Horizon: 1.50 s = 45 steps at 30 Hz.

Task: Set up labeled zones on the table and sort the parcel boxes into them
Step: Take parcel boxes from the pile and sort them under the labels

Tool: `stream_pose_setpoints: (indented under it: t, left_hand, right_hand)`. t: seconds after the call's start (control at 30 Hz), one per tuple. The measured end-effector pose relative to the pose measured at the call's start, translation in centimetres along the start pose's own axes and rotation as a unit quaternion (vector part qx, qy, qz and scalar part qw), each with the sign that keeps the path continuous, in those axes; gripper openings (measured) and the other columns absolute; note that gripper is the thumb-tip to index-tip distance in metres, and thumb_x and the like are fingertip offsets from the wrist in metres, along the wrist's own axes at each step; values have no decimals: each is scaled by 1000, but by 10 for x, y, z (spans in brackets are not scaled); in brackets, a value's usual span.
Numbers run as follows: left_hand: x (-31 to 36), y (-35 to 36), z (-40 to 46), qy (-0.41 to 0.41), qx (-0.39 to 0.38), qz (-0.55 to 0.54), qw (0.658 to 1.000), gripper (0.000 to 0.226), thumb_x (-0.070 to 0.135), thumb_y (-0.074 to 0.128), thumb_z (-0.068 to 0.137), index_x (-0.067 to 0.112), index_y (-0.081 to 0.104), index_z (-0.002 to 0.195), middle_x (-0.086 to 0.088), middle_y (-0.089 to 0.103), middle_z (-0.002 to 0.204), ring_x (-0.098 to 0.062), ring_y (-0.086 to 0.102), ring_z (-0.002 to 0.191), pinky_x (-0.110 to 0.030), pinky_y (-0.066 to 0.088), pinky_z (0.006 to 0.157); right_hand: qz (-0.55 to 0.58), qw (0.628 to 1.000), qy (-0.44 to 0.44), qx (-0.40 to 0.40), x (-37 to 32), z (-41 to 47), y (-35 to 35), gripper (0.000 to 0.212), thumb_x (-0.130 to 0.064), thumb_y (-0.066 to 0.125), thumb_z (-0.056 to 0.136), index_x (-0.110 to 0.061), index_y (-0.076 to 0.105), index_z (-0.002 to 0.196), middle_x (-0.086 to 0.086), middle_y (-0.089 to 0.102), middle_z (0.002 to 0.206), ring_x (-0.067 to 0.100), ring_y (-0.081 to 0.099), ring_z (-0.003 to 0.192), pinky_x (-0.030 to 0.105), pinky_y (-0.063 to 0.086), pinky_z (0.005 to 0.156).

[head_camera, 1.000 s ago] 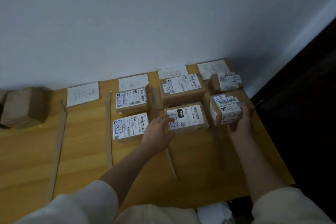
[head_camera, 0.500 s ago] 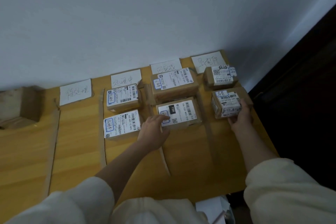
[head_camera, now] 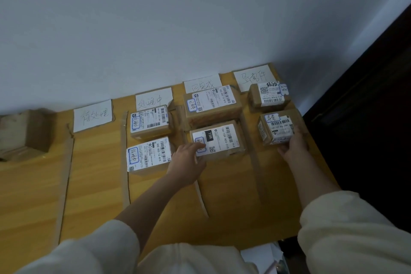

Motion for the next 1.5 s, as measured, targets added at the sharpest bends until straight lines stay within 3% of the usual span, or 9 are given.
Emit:
stream_pose_setpoints:
  t: [0.17,0.3,0.4,0.5,0.63,0.77,1.07,1.23,1.5]
  left_hand:
    - [2,-1,1,4,-12,-1,1000,50,31,55,93,27,42,141,2,46,146,-19,34,137,-40,32,111]
    - [-1,-3,-3,12,-9,-20,1000,50,32,55,93,28,42,141,2,46,145,-18,35,137,-40,33,112]
    - [-7,-10,-8,22,9,-48,999,49,30,57,92,27,45,139,3,48,143,-17,37,136,-38,35,111]
    - [-20,-20,-17,25,32,-77,996,44,28,58,91,27,50,135,4,52,138,-16,43,130,-35,39,106]
    - [-52,-37,-29,6,82,-127,988,27,27,58,91,28,60,117,7,60,119,-13,54,112,-30,47,90]
    - [-98,-62,-47,-35,142,-179,973,24,18,59,89,26,64,110,7,62,120,-11,52,115,-29,45,92]
    - [-233,-102,-94,-119,203,-224,946,30,13,61,87,18,63,117,4,63,120,-14,53,117,-20,37,92]
    - [-323,-112,-115,-187,188,-242,933,40,22,60,88,21,55,128,3,56,133,-16,48,127,-29,40,102]
    - [-468,-133,-156,-280,186,-259,906,45,24,63,87,18,54,130,-9,57,132,-28,50,124,-35,42,101]
  right_hand:
    - [29,994,4,102,8,-9,-16,96,-61,65,73,-14,25,147,15,49,139,32,56,119,47,53,90]
    - [-51,981,-78,171,-4,-58,-15,69,-46,58,90,-7,32,141,20,42,139,34,51,121,34,50,85]
    - [-79,982,-149,89,-4,-88,18,40,-41,54,94,-8,51,117,10,60,110,23,63,95,32,55,75]
    - [-140,977,-154,-39,17,-121,63,24,-38,53,96,-16,57,86,-1,56,76,11,52,61,23,44,56]
    - [-287,926,-126,-210,66,-176,128,26,-40,56,94,-18,66,87,-1,64,82,13,60,73,26,52,70]
    - [-379,856,-144,-320,112,-224,181,21,-38,58,93,-20,69,96,-2,71,93,12,65,81,29,52,78]
    - [-457,786,-157,-386,210,-304,280,16,-36,61,91,-23,67,98,-3,70,97,13,67,85,36,54,81]
    - [-509,739,-158,-413,271,-346,326,17,-35,59,94,-24,66,105,-6,69,103,10,67,88,22,46,67]
    - [-600,678,-151,-397,365,-376,394,28,-40,66,88,-22,60,109,-2,65,110,19,66,93,30,52,74]
Point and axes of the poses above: each hand's wrist, its own z-axis towards the middle knuckle, its own y-axis out of the palm, x = y × z, the point moved 10 cm from there along z, towards the middle knuckle
